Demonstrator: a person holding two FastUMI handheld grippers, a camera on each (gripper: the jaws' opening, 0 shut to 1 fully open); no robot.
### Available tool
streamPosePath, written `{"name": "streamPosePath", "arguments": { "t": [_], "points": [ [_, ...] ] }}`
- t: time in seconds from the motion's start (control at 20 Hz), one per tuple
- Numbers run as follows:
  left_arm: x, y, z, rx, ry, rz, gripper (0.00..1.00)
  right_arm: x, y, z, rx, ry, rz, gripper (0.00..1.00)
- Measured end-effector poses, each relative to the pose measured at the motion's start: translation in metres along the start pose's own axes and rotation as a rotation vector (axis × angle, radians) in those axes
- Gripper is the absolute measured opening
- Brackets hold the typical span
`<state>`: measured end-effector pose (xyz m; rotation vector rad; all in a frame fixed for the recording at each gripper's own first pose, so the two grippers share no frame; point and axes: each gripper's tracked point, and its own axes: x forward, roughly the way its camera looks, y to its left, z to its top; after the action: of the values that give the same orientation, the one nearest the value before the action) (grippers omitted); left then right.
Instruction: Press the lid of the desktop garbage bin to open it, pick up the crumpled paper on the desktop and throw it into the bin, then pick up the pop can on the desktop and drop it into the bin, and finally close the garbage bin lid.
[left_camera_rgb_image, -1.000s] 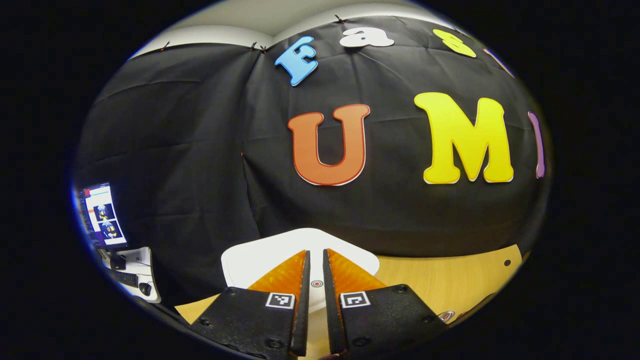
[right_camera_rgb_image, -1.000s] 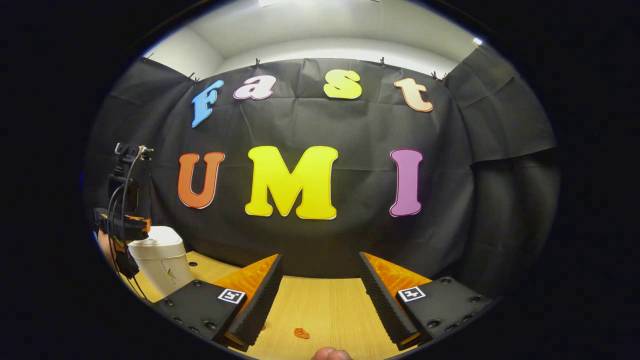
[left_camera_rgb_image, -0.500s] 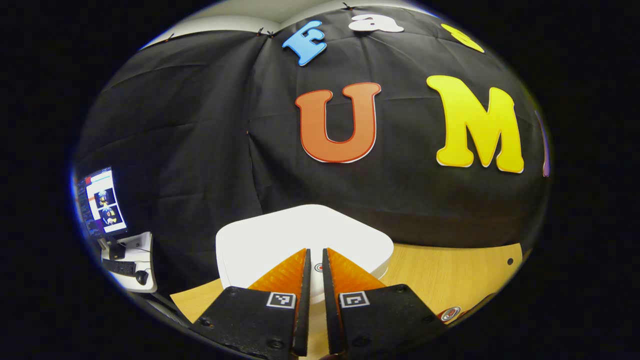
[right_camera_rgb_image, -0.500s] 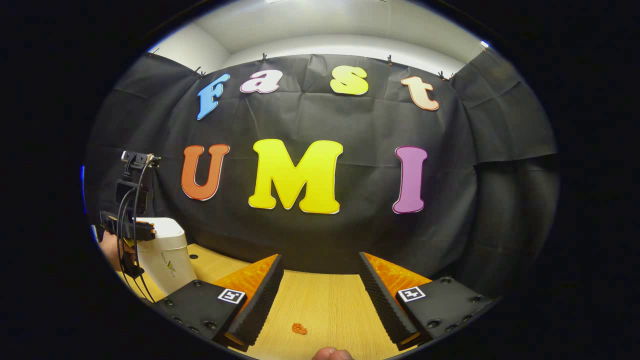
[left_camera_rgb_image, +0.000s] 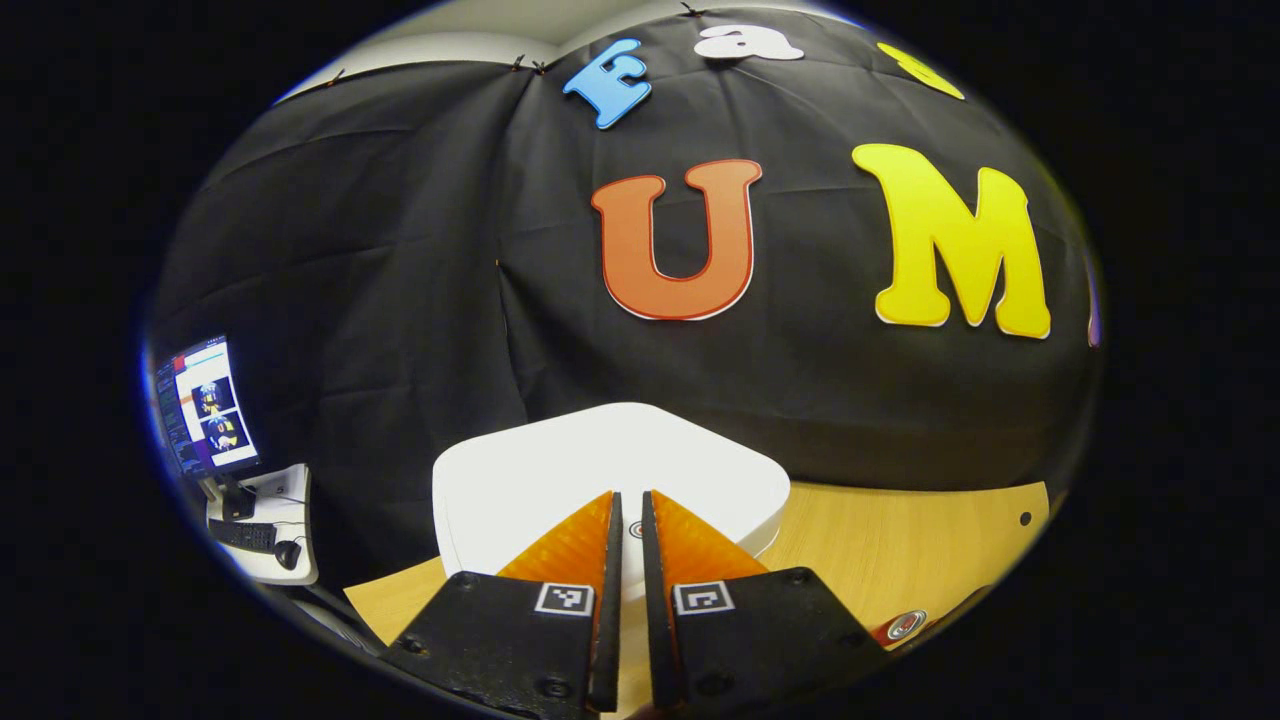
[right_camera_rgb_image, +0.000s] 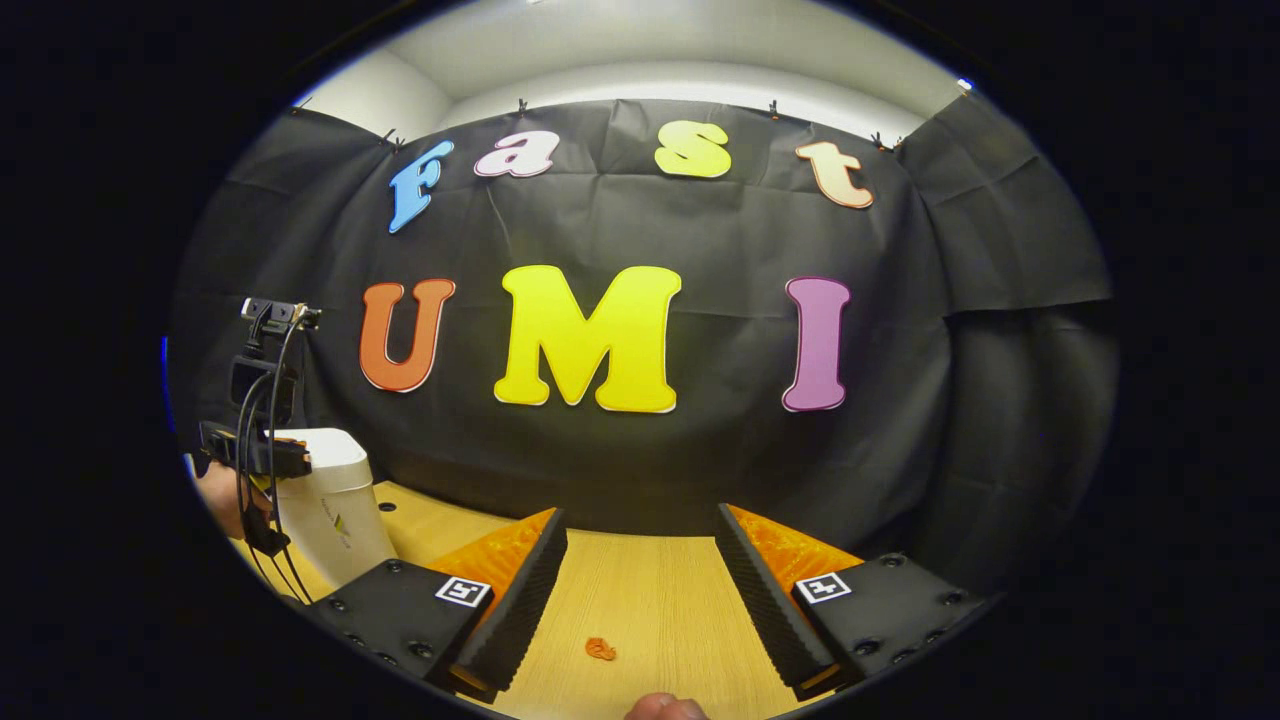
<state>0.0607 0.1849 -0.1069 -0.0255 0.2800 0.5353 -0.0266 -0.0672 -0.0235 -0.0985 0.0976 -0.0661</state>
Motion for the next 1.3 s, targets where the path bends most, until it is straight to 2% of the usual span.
{"name": "streamPosePath", "arguments": {
  "t": [0.15,0.35,0.65,0.8,0.85,0.9,0.95,1.0,1.05,1.1,1.3],
  "points": [
    [-0.006,0.000,0.011,-0.006,-0.006,-0.012,0.13,0.001,0.005,0.007,0.007,-0.015,0.008,0.94],
    [-0.023,-0.002,0.054,-0.012,-0.104,-0.039,0.13,0.000,0.009,0.010,0.026,-0.029,0.013,0.94],
    [-0.037,-0.001,0.090,-0.018,-0.169,-0.077,0.12,0.001,0.005,0.011,0.051,-0.034,0.002,0.92],
    [-0.043,-0.008,0.088,-0.030,-0.165,-0.121,0.28,0.003,0.006,0.009,0.053,-0.033,0.003,0.94],
    [-0.048,-0.011,0.085,-0.040,-0.159,-0.142,0.30,0.004,0.005,0.009,0.052,-0.032,0.003,0.94],
    [-0.053,-0.017,0.083,-0.050,-0.160,-0.170,0.47,0.004,0.004,0.008,0.052,-0.033,0.002,0.92],
    [-0.058,-0.021,0.083,-0.054,-0.164,-0.186,0.46,0.004,0.003,0.007,0.050,-0.034,0.001,0.92],
    [-0.064,-0.024,0.083,-0.059,-0.174,-0.210,0.63,0.004,0.003,0.006,0.048,-0.034,0.006,0.92],
    [-0.069,-0.029,0.083,-0.056,-0.182,-0.228,0.63,0.004,0.003,0.004,0.047,-0.033,0.011,0.92],
    [-0.074,-0.035,0.081,-0.048,-0.189,-0.257,0.74,0.005,0.001,0.000,0.041,-0.026,0.012,0.94],
    [-0.099,-0.063,0.064,-0.042,-0.173,-0.389,0.90,0.003,-0.005,-0.013,0.030,0.001,0.013,0.94]
  ]
}}
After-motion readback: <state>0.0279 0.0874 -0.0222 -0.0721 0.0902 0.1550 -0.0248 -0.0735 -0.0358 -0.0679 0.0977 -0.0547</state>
